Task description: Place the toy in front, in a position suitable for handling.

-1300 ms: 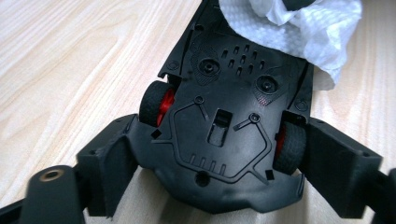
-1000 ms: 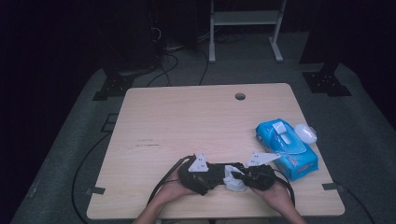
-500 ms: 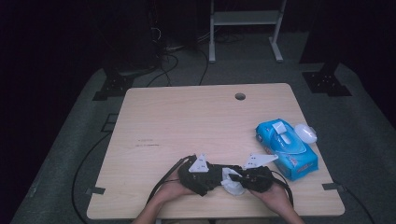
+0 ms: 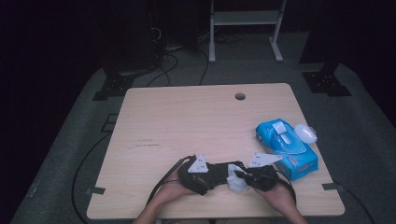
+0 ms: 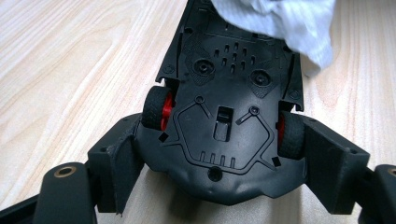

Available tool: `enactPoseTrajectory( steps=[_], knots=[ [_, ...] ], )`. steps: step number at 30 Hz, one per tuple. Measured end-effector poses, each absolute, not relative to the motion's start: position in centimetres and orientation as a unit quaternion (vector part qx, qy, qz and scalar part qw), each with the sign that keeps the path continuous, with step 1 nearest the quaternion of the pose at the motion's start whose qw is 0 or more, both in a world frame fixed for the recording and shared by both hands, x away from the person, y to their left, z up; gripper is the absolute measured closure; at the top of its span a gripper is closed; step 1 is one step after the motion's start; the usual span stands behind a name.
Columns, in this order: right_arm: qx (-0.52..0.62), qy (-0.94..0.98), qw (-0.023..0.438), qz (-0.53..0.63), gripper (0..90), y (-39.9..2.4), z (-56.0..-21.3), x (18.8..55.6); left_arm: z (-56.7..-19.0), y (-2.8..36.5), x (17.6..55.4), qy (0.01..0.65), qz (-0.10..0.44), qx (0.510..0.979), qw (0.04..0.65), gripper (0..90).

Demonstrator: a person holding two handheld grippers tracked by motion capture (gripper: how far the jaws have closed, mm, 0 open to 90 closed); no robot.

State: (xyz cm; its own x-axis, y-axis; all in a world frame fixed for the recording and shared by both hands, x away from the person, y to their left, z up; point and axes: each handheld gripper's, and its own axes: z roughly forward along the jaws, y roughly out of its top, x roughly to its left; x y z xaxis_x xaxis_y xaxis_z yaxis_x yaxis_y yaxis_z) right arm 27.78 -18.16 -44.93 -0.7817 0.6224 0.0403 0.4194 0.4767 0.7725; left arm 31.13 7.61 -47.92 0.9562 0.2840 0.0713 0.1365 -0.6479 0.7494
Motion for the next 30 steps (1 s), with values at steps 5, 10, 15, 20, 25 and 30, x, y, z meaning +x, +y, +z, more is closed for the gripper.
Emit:
enactPoseTrajectory(
  steps=[5,10,15,20,25,30],
  knots=[
    [0.297,0.852,0.124,0.413,83.1,-17.3,-44.9,27.4,-47.9,7.6,31.1,0.116,0.086,0.903,0.406,22.4],
    [0.236,0.877,0.115,0.402,83.0,-14.0,-45.1,26.7,-47.8,7.1,30.8,0.097,0.097,0.91,0.391,22.6],
    [0.26,0.869,0.149,0.393,83.0,-16.1,-44.6,27.4,-47.8,7.4,30.9,0.105,0.093,0.908,0.395,22.6],
    [0.305,0.853,0.16,0.392,83.0,-19.7,-44.6,27.4,-47.8,7.6,30.9,0.107,0.094,0.909,0.392,22.6],
    [0.261,0.866,0.144,0.402,82.5,-17.9,-45.0,26.6,-47.7,7.5,30.8,0.106,0.097,0.91,0.389,22.7],
    [0.253,0.87,0.147,0.397,82.5,-17.5,-44.8,26.7,-47.7,7.7,30.8,0.113,0.092,0.909,0.39,22.7]
  ],
)
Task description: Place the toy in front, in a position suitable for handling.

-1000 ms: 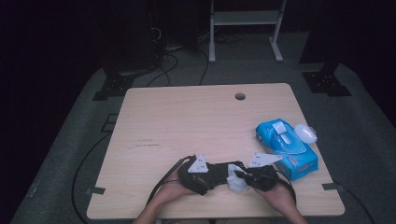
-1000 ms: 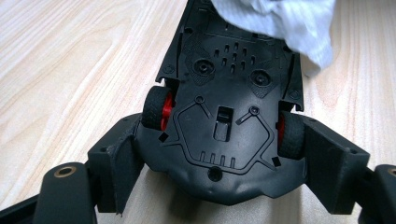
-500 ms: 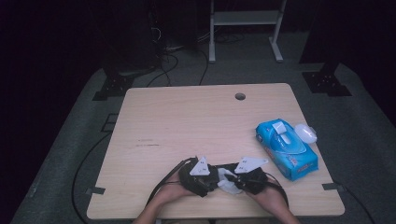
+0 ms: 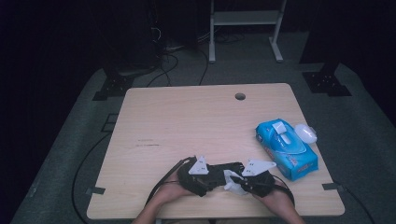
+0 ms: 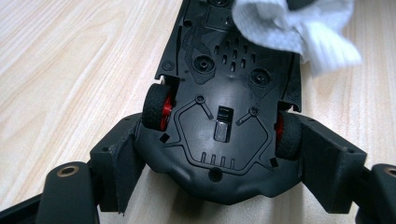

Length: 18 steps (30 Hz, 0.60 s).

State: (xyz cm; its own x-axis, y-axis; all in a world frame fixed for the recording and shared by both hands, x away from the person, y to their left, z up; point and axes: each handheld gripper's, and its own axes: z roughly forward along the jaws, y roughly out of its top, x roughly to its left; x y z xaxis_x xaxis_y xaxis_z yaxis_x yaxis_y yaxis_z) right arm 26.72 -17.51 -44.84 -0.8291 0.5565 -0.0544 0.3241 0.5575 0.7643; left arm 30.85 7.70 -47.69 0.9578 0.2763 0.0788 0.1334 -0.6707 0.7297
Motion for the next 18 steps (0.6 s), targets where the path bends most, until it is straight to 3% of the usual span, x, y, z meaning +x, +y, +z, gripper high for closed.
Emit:
enactPoseTrajectory(
  steps=[6,13,18],
  knots=[
    [0.31,0.852,0.158,0.392,82.8,-20.4,-45.1,27.6,-47.6,8.0,31.1,0.124,0.085,0.907,0.393,22.7],
    [0.256,0.867,0.155,0.398,82.6,-18.3,-44.9,26.7,-47.6,8.1,31.1,0.126,0.082,0.908,0.392,22.7],
    [0.281,0.862,0.163,0.39,82.6,-19.7,-44.9,27.2,-47.6,8.4,31.2,0.133,0.073,0.905,0.397,22.7]
  ],
)
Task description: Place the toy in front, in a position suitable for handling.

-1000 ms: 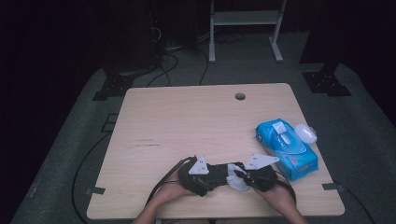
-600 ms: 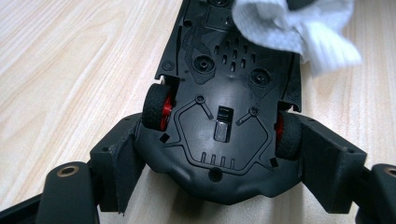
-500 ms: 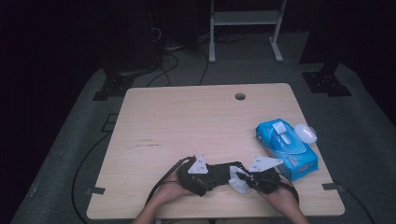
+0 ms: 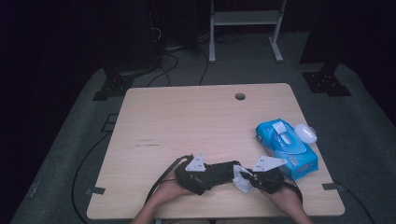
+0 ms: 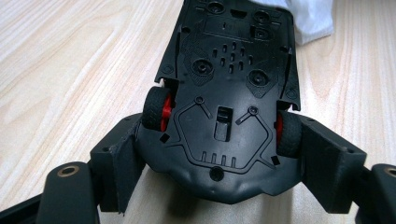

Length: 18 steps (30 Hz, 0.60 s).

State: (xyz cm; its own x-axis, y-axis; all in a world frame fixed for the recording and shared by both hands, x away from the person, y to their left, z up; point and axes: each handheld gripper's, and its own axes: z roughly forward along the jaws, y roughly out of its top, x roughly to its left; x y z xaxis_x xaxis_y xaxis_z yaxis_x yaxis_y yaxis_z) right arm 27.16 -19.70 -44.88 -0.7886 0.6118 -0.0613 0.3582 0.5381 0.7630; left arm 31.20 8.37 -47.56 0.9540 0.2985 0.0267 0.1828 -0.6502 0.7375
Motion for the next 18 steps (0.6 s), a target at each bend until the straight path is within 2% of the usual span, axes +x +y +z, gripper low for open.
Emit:
enactPoseTrajectory(
  steps=[7,12,18],
  knots=[
    [0.244,0.872,0.153,0.396,82.5,-18.0,-44.8,26.5,-47.5,8.1,31.1,0.135,0.068,0.905,0.398,22.8],
    [0.256,0.867,0.152,0.4,82.6,-18.2,-44.8,26.6,-47.1,8.0,31.0,0.137,0.063,0.897,0.415,23.0],
    [0.222,0.876,0.138,0.407,82.5,-15.3,-45.2,26.3,-47.5,7.2,30.6,0.123,0.075,0.908,0.393,23.0]
  ],
)
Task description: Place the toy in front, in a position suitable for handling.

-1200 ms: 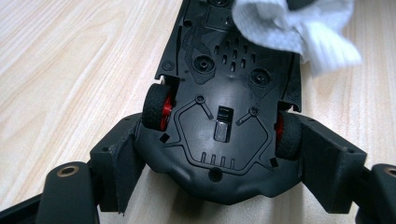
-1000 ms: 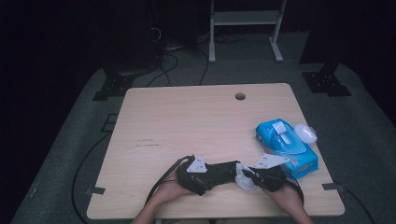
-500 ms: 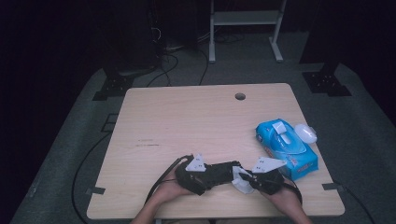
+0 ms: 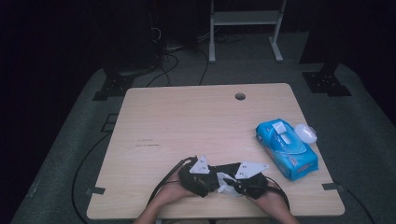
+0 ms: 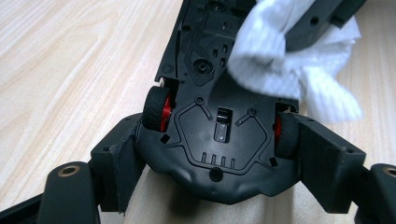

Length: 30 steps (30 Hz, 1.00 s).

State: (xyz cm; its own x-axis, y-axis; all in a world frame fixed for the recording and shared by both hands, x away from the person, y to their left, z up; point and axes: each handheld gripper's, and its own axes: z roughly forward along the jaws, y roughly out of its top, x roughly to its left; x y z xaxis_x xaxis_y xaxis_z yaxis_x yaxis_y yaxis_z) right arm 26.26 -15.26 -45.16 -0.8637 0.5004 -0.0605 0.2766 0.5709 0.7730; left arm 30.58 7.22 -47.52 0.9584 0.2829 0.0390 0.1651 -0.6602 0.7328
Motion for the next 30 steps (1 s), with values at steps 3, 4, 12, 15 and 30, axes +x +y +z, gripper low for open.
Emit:
enactPoseTrajectory(
  steps=[3,4,12,15,30],
  knots=[
    [0.23,0.872,0.146,0.407,82.5,-15.6,-45.1,26.6,-47.4,7.4,30.6,0.125,0.074,0.905,0.401,23.1],
    [0.237,0.869,0.152,0.406,82.5,-16.0,-45.0,26.8,-47.4,7.4,30.5,0.124,0.075,0.904,0.403,23.1],
    [0.208,0.874,0.129,0.419,82.4,-14.4,-45.3,26.0,-47.6,6.5,30.0,0.105,0.086,0.91,0.393,23.2],
    [0.197,0.883,0.134,0.405,82.4,-13.8,-45.3,25.9,-47.7,6.5,30.0,0.106,0.082,0.909,0.395,23.3],
    [0.186,0.889,0.122,0.4,82.5,-12.9,-45.0,26.5,-47.7,6.1,29.6,0.097,0.079,0.909,0.398,23.5]
  ],
)
